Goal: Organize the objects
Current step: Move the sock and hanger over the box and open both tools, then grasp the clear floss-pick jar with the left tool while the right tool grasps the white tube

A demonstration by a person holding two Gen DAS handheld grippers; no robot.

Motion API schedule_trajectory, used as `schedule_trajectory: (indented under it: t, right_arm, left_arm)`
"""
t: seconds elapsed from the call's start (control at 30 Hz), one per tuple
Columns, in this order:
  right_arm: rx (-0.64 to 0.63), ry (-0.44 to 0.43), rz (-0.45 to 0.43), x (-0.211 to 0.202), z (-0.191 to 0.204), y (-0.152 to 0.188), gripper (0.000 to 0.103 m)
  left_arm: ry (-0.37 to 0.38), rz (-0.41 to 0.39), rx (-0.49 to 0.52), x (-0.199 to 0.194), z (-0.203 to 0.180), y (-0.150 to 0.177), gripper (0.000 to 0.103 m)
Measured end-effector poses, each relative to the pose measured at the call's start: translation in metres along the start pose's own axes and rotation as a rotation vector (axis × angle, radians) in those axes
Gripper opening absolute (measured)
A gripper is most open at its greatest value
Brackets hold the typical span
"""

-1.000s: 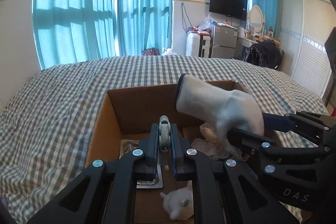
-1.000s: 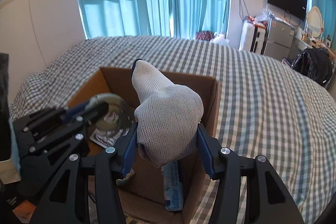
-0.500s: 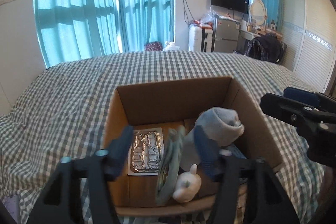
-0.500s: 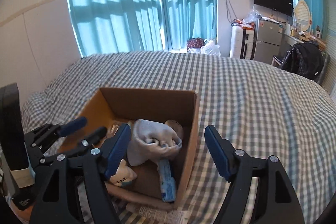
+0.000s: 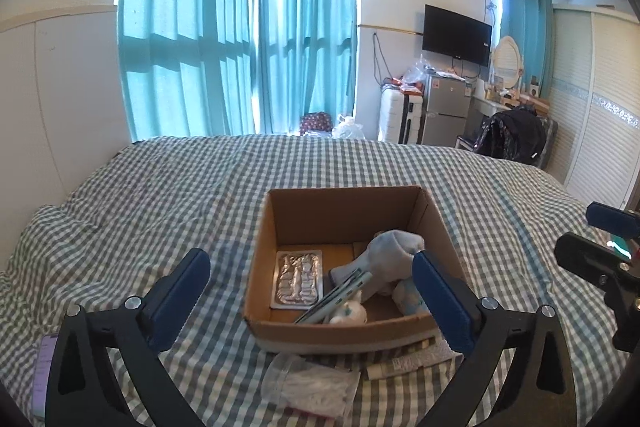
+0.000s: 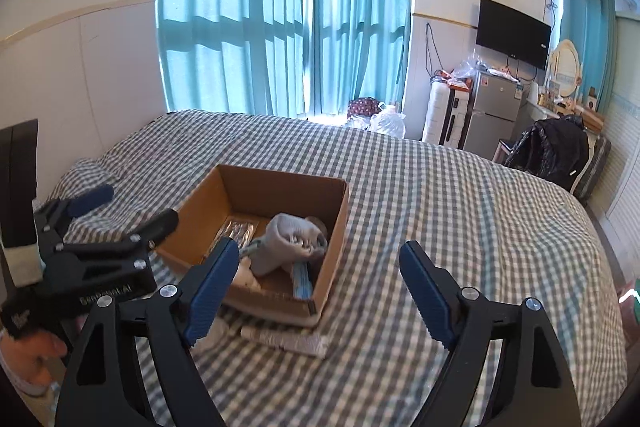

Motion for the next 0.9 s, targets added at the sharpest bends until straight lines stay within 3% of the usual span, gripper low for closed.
schedule_trajectory:
  t: [0.33, 0.67, 0.9]
  right_arm:
    - [-0.012, -0.013, 0.013, -0.02, 0.003, 0.032, 0.088]
    - [0.023, -0.013, 0.151, 0.037, 0.004, 0.09, 0.088]
    - [0.011, -0.003, 0.234, 0.08, 0.009, 0.123, 0.088]
  left_arm:
    - [-0.041, 0.053, 0.018, -0.02, 0.01, 0.038, 0.103]
    - [-0.041, 0.208, 0.017, 0.025, 0.006, 0.109, 0.103]
    - [0.017, 0.282, 0.056, 0.056, -0.012, 0.143, 0.103]
Point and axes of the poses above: each gripper's, at about its wrist camera, not at the fingertips, and x roughly the way its jaws point, z to its left, y to its underside, the point moved 6 cm from there along x, roughly the way its jaws point, and after that the axes turned 1 degree about y, right-handed, at the moved point
